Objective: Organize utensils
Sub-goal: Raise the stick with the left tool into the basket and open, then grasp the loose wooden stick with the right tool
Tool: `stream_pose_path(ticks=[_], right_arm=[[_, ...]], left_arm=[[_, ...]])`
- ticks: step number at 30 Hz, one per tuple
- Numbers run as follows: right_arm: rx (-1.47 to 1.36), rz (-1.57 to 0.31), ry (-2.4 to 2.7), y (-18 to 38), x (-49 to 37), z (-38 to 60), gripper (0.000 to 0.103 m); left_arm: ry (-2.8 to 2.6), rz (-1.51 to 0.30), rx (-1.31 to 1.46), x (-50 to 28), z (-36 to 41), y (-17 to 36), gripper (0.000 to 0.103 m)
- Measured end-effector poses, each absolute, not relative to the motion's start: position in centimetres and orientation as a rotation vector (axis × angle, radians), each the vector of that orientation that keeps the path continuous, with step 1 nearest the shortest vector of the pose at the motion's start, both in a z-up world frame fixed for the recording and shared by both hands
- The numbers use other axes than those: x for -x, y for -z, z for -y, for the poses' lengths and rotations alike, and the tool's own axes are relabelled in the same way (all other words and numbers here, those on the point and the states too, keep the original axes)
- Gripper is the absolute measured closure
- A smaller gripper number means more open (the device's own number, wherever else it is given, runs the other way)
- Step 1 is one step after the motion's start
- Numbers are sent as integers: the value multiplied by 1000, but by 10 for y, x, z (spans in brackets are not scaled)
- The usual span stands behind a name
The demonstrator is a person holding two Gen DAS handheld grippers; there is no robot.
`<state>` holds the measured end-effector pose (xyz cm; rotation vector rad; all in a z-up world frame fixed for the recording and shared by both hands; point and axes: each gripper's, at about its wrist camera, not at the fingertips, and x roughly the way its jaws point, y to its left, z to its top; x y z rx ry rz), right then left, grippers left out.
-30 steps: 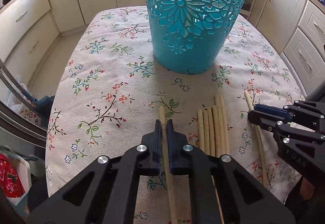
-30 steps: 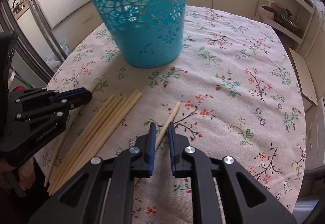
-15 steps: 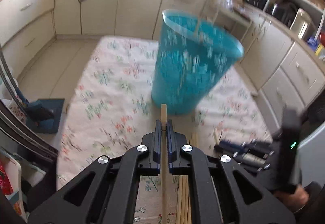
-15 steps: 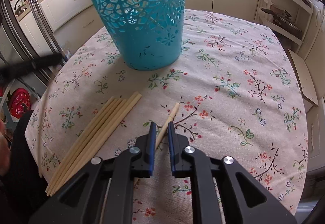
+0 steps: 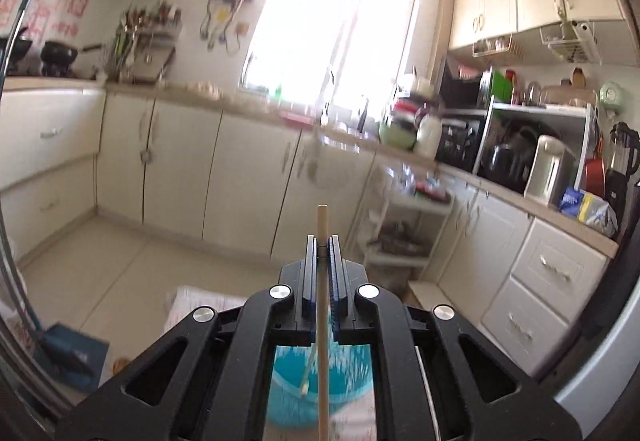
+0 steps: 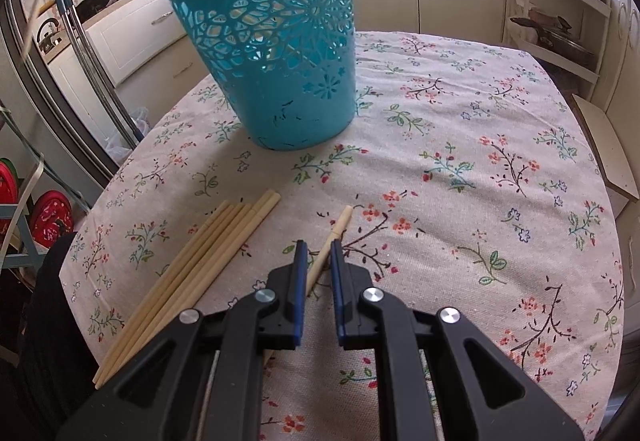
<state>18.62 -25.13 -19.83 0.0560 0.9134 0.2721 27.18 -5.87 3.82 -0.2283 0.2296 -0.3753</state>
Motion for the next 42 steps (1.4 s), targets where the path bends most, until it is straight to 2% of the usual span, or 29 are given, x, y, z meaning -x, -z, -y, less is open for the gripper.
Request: stream_pose_path(ticks=[4,8,15,24,25,26,27,29,30,36,42], right_arm=[[-82,-913,-284,199,-189,254,91],[-99,-913,-289,199,-189,255,91],[-106,-912,-291,199,-189,255,91],[-98,-910,-288,198,-189,256,91],[-95,-910,-286,198,-189,255,91],[-93,-910,-285,198,-189,255,91],[-92,-909,-284,198,-189,255,91],[-93,-910,-282,198,-189,255,91],[-96,-910,-281,198,-188,254,91],[-143,-922,-231,197,-188,256,91],[-52,-931,-189,195,-190,241,91]], left_arm=[[318,-124,213,-285,76,-56,98],[281,-102,187,-309,95,-45,98],[210,-167,179,-341,105,3,98],[203,-308,97,-345,105,51,96],[201,-322,96,-342,101,53,94],[198,-332,96,-338,98,55,85],[193,-338,95,-333,93,56,71],[164,-330,92,-317,79,57,53],[152,-325,94,-308,71,57,48],[99,-386,124,-272,20,71,29],[54,-568,195,-253,-15,125,27]])
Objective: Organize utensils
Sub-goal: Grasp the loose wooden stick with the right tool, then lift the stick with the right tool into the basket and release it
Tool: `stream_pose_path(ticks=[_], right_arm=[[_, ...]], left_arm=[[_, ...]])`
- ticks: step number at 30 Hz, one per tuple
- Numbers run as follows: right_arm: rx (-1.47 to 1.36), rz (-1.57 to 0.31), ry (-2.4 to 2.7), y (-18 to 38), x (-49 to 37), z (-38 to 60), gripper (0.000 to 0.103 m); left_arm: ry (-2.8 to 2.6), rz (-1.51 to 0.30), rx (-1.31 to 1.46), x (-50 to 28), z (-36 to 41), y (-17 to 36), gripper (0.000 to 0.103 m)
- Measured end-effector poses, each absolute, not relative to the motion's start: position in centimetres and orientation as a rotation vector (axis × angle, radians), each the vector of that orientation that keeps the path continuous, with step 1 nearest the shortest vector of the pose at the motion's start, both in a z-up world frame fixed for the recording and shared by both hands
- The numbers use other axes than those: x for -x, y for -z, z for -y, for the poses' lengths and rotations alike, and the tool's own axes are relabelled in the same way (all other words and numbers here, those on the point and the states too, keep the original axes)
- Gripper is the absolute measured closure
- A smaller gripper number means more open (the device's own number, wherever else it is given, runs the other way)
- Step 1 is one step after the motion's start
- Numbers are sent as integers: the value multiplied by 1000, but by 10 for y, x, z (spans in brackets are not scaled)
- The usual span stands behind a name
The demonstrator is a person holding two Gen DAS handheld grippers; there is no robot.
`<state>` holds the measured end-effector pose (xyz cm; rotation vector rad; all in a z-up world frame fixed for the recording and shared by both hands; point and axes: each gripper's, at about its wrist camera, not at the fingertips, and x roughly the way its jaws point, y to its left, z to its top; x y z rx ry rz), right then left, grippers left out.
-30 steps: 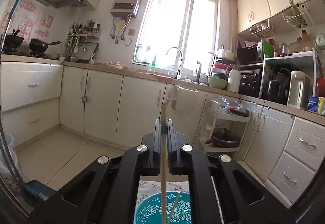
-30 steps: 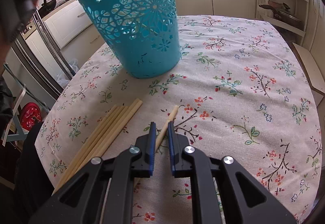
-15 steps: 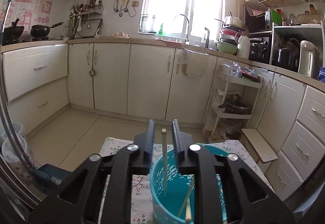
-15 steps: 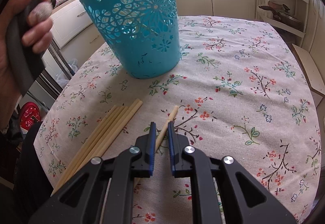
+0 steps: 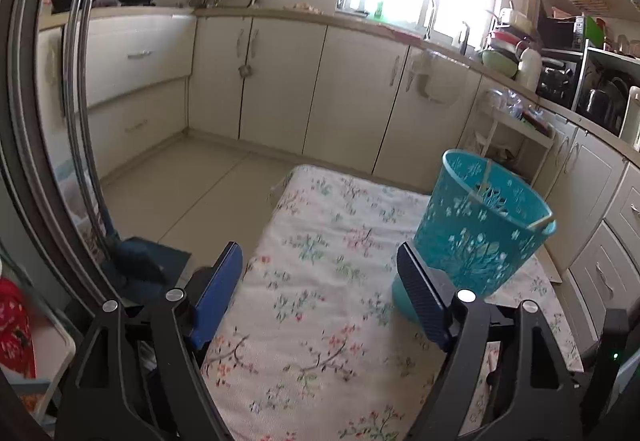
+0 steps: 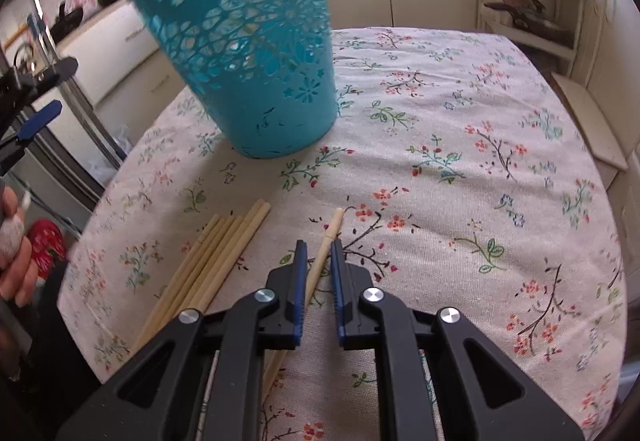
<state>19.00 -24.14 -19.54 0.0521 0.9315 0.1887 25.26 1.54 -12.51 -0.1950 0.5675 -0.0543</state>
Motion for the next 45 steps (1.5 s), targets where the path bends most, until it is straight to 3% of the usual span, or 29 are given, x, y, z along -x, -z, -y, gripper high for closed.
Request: stream_pose_path(ticks=[3,7,9,13,16,17,24,29,37,45], right_arm=[[125,-963,-294,192,-187,226,91],[157,-1013,-301,187,-191,235,91],[105,-1038,-263,188,-195,241,76],[103,-1020,-191,191,-194,234,75],[110,-1004,-185,193,-191,226,85],[114,-1003,-195,192,-190,225,94],[65,-997,-232,182,-183,237,97],[-142,-860,-303,127,-176,260,97],[-307,-476,-365,3,-200,269,97],[-275,-222,-234,-37,-250,235,97]], left_arm=[[61,-620,204,-245,-20,142,27],[84,-643,183,-238,-19,150,27],[92,-654,188,-239,-16,150,27],[111,-667,172,-239,-8,148,27],[125,-679,159,-237,-2,148,25],[129,-683,156,-236,-1,149,25],[128,-699,157,-234,-1,150,25],[124,-714,155,-234,-1,153,24],[141,-728,154,-229,6,154,24],[161,-737,167,-222,9,149,22]])
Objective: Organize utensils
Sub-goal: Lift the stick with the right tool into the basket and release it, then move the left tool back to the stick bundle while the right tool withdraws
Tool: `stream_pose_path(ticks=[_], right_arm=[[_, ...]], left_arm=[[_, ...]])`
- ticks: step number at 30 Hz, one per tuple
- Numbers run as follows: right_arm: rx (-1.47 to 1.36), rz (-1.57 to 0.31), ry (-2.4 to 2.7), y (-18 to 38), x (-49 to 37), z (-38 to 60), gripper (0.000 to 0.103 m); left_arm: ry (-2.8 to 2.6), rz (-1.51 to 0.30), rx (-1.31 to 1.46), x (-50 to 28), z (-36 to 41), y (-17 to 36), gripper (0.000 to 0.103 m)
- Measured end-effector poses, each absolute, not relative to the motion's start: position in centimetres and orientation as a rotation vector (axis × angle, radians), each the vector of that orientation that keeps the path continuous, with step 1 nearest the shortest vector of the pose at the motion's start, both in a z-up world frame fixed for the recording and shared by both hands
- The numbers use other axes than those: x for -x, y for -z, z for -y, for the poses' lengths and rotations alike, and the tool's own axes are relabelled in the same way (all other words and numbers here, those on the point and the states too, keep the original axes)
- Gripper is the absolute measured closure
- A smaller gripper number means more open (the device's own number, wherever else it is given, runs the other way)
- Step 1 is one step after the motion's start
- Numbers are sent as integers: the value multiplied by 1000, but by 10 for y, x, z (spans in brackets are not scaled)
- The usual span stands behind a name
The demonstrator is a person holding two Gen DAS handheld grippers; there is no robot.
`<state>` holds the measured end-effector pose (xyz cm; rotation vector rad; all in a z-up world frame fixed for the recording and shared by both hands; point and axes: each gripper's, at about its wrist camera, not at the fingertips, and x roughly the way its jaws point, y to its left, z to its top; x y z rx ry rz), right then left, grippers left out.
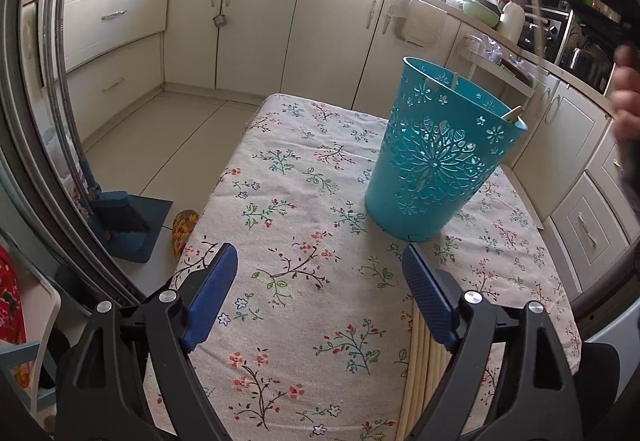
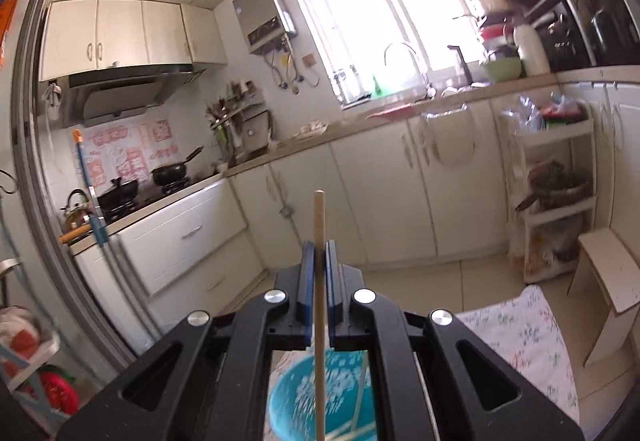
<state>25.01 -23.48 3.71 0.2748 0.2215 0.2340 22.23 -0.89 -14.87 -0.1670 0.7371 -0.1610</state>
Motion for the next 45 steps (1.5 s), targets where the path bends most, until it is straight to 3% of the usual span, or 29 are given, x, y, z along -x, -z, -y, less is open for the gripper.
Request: stream_pose_path(ticks=[8,20,25,33,35,45], right_arm=[[-163,-301,-130,33,-277,213,97],[-93,-378,-100,76,-189,235,94],[-156,-464,-89,101,-154,249,76],[-224,-666,-64,129,-112,244,11],[-241,-702,-47,134,-103,243,7],[-290,-815,-93,160,-50,214,7]], left_arm=[[160,-736,169,-219,7,146,20],[153,-726,154,-212,12,142,19],[161,-708,126,-202,19,135,16],[179,-695,91,-188,29,127,13],[182,-692,81,-184,31,125,13],[181,-697,41,-171,36,123,12]])
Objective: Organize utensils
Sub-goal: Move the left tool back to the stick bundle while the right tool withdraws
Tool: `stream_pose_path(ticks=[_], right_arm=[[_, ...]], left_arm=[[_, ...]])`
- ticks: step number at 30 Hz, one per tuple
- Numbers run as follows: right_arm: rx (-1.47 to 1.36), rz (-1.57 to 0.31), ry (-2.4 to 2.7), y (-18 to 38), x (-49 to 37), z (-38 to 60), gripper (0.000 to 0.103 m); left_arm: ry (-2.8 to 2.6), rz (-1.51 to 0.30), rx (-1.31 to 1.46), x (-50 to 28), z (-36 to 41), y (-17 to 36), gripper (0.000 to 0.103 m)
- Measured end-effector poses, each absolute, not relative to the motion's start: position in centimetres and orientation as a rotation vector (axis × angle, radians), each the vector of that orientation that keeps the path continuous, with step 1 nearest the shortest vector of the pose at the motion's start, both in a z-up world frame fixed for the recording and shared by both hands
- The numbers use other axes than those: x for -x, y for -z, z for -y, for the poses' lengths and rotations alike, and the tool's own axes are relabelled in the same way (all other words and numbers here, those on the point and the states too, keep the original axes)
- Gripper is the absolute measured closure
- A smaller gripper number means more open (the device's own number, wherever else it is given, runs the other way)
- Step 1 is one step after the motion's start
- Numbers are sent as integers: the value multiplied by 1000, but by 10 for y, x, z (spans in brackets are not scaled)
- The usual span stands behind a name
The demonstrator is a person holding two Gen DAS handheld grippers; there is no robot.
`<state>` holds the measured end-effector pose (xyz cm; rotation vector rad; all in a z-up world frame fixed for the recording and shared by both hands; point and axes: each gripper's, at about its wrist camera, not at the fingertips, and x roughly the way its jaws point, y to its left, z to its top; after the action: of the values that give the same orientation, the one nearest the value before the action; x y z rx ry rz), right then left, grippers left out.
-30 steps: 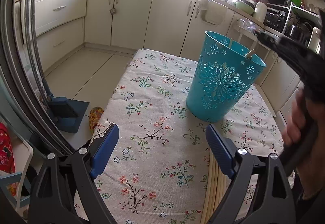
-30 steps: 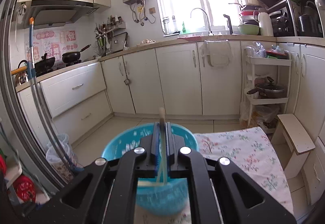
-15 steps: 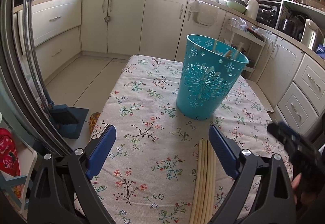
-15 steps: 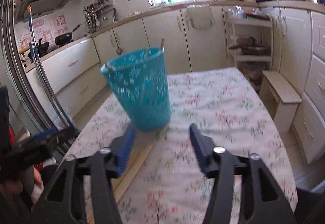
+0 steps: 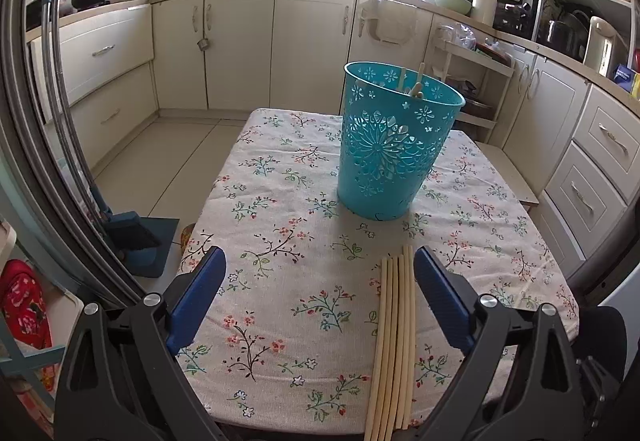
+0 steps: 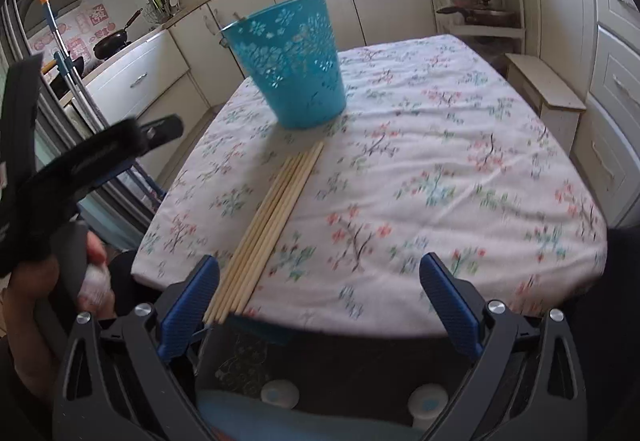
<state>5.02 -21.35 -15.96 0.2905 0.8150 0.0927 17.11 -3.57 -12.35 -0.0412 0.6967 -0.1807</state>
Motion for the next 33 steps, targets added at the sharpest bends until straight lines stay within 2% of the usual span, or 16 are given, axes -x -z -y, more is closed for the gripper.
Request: stream_pose_path(ticks=[7,15,25,33], right_arm=[[-202,-801,-112,158,-34,191,7],[-317,-809,76,167,-43,240,7],[-378,-826,78,174,-47,252,7],[-439,-841,72,180,-48,263,7]], left_arm=[[175,-731,3,-171,40,130,11],[192,-840,-80,-191,59,159,10],[214,-932,-230,-223,101,198,11],[173,-925,-227,-239,104,197,11]])
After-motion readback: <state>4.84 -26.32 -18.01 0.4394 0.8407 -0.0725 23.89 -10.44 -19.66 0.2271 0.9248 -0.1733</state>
